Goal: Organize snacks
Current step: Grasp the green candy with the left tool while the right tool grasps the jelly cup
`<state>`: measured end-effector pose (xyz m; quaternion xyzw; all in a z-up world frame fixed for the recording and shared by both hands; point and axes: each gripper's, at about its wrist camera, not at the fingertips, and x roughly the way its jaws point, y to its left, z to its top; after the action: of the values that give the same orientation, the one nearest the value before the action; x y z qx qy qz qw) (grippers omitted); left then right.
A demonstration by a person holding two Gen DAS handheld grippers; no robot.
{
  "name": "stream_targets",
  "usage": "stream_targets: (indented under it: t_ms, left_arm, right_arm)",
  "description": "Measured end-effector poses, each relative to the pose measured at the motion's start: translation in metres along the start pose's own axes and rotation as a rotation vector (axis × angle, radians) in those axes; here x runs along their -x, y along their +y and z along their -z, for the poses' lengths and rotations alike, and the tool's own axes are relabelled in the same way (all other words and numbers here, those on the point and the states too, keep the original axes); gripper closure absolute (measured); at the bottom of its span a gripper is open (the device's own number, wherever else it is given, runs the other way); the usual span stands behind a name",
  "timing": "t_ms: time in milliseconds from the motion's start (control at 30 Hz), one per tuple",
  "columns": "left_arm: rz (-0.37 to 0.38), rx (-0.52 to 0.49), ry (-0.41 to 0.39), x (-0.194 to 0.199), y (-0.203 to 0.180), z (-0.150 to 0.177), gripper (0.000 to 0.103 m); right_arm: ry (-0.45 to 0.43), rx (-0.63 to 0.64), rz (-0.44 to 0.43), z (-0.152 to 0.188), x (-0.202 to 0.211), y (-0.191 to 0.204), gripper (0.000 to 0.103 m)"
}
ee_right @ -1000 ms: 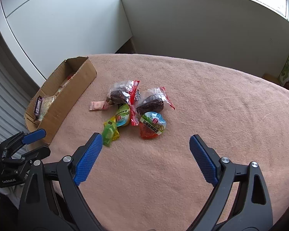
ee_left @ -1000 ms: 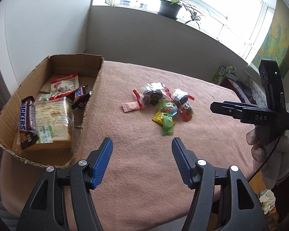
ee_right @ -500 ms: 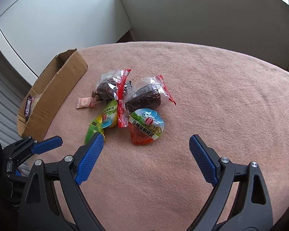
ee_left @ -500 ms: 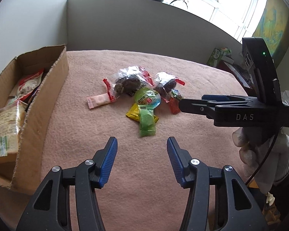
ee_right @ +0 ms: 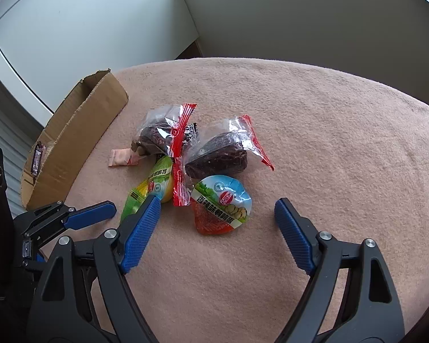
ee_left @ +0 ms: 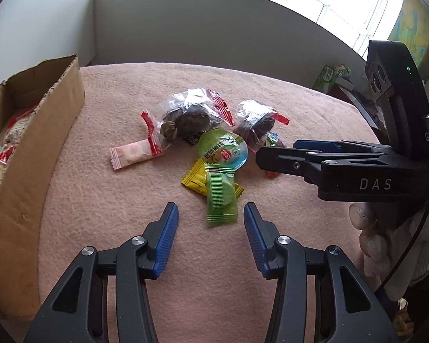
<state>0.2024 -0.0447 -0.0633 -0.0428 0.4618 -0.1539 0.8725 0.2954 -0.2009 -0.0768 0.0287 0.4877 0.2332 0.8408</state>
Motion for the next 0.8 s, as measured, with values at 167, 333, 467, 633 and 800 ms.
stream_targets:
  t_ms: [167, 333, 467, 633, 800]
  left_arm:
    - [-0.002, -0.010, 0.001, -0.0038, -0.0058, -0.0030, 0.066]
    - [-0.009, -0.019, 0.000, -0.0059, -0.0090, -0.0030, 0.074]
    - [-0.011, -0.022, 0.000, -0.0058, -0.0090, -0.0025, 0.081]
    - [-0.010, -0.022, 0.002, -0.0066, -0.0081, -0.0031, 0.089]
    - [-0.007, -0.016, 0.002, -0.0070, -0.0061, -0.0032, 0.091]
  right_arm:
    - [0.006, 0.017, 0.020, -0.0025, -0.0036, 0.0020, 0.029]
    - [0.011, 0.035, 0.035, -0.0043, -0.0062, 0.0044, 0.036]
    - [0.018, 0.050, 0.040, -0.0046, -0.0088, 0.0076, 0.045]
    - [0.023, 0.066, 0.054, -0.0025, -0.0081, 0.0092, 0.059]
    - [0.021, 0.062, 0.051, -0.0002, -0.0074, 0.0088, 0.059]
